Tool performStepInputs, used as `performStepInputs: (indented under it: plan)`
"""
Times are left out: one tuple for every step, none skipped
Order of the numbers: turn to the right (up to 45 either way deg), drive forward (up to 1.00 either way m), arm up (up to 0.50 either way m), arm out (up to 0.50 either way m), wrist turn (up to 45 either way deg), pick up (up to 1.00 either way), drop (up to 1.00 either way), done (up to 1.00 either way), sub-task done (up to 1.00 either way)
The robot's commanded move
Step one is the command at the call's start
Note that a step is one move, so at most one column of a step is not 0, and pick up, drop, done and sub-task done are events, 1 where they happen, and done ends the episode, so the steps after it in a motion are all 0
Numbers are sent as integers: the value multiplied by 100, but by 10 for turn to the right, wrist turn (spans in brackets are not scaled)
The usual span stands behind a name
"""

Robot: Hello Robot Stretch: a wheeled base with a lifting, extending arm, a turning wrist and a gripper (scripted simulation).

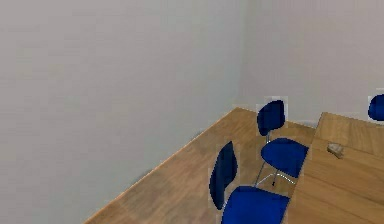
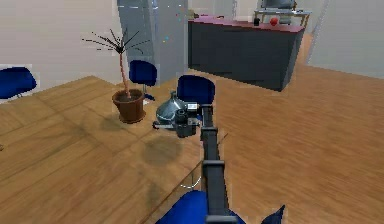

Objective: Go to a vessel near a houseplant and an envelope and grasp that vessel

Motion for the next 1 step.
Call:
performStepInputs:
  plan:
    - [0,0,0,0,0,0,0,100,0]
